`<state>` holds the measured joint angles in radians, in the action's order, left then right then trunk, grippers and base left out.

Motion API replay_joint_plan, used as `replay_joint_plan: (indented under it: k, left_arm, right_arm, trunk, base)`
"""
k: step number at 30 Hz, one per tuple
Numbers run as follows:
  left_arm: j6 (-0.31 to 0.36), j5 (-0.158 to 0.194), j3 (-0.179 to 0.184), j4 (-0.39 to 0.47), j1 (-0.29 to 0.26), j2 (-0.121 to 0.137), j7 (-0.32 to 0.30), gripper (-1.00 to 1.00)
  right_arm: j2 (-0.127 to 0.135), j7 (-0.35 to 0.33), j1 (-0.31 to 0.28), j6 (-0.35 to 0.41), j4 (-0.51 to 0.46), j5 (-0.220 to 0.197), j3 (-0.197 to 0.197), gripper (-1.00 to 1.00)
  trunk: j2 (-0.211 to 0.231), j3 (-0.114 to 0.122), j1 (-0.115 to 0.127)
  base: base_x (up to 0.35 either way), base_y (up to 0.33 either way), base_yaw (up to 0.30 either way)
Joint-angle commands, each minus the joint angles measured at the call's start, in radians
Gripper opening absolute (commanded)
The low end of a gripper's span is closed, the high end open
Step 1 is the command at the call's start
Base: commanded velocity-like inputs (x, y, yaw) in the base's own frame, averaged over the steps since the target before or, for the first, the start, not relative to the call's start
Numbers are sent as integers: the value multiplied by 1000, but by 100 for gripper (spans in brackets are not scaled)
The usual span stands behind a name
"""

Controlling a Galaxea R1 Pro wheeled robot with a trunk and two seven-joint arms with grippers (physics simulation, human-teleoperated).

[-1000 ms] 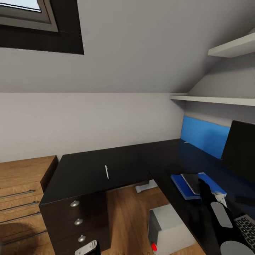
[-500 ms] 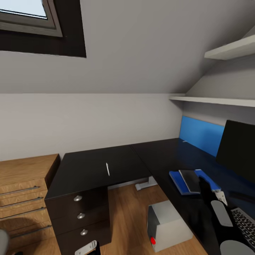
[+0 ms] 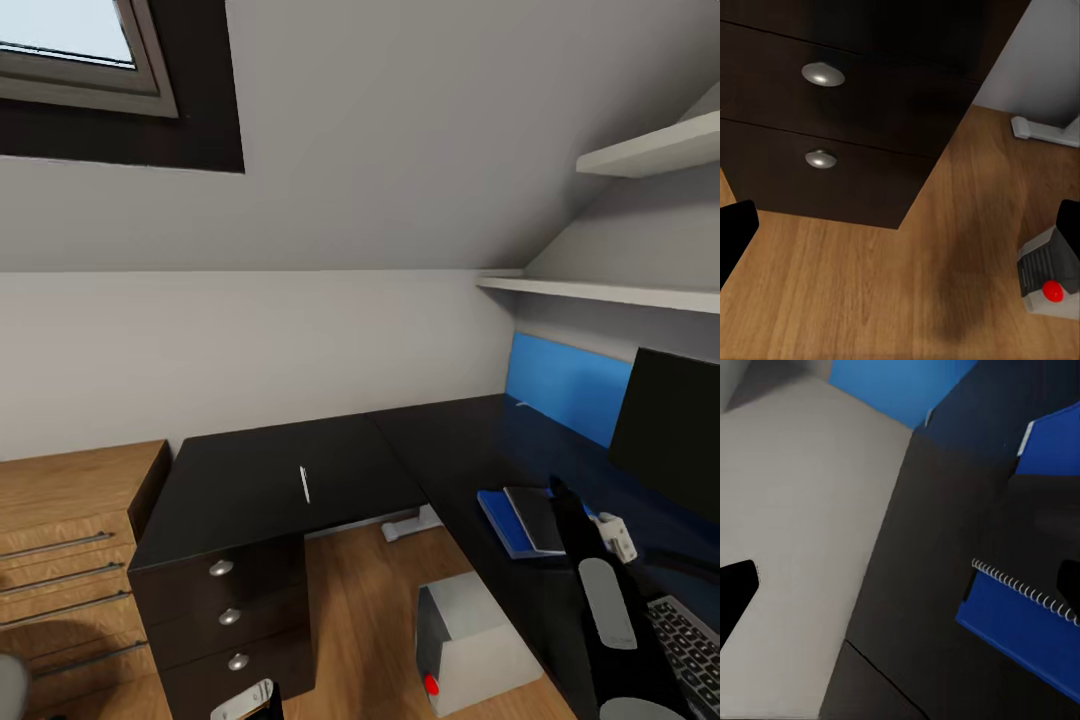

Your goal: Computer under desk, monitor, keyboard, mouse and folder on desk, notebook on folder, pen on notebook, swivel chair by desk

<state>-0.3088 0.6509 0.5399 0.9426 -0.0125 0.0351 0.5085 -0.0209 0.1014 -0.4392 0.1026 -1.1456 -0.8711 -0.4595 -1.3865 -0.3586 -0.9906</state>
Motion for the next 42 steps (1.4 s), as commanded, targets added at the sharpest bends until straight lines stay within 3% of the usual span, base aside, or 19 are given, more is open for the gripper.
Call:
replay_joint_plan:
  k: [1,6,8,9,11,13,14,16,21,28,32,37,42]
  left_arm:
    - [-7,10,6,1,-1,2,5,100]
    - [-7,10,5,-4,-1,2,5,100]
    - [-7,10,3,-12,-1,2,5,100]
    - [-7,10,1,-31,-1,2,5,100]
    - [-7,10,1,-46,-1,1,5,100]
    - [-7,10,1,-52,-1,0,5,100]
    - [-7,10,1,-55,-1,-1,5,100]
    - [-7,10,1,-58,-1,-1,5,100]
    - [-7,10,1,-61,-1,-1,5,100]
    - [-7,10,1,-64,-1,-3,5,100]
    - [-7,11,1,-69,-1,-4,5,100]
    - [-7,12,1,-77,-1,-4,5,100]
    - [-7,9,1,-78,-1,-1,4,100]
  right_arm:
    - [-13,4,5,7,-19,15,-1,100]
    - [-58,9,25,12,-66,135,34,100]
    - [-70,19,29,16,-74,196,81,100]
    - [-76,87,30,36,-45,242,166,100]
    - [-74,167,20,69,1,259,235,100]
    - [-73,212,-2,96,34,265,277,100]
    - [-72,244,-35,120,66,269,308,100]
    - [-72,265,-69,137,90,271,329,100]
    - [-74,290,-116,157,119,273,357,100]
    - [-67,304,-135,176,127,278,372,100]
    - [-49,310,-138,183,127,281,372,100]
    - [-7,315,-138,212,96,281,373,100]
    - [-4,313,-125,221,66,273,375,100]
  trunk:
    - [7,2,4]
    - [42,18,23]
    - [56,24,31]
    - [63,27,35]
    - [77,33,42]
    - [91,40,50]
    - [98,43,54]
    - [112,49,61]
    - [147,65,81]
    - [196,87,107]
    - [224,99,123]
    - [259,115,142]
    - [294,130,161]
  base:
    - [0,0,0]
    - [0,0,0]
    - [0,0,0]
    - [0,0,0]
    - [0,0,0]
    - [0,0,0]
    - [0,0,0]
    - [0,0,0]
    - [0,0,0]
    - [0,0,0]
    - [0,0,0]
    - [0,0,0]
    - [0,0,0]
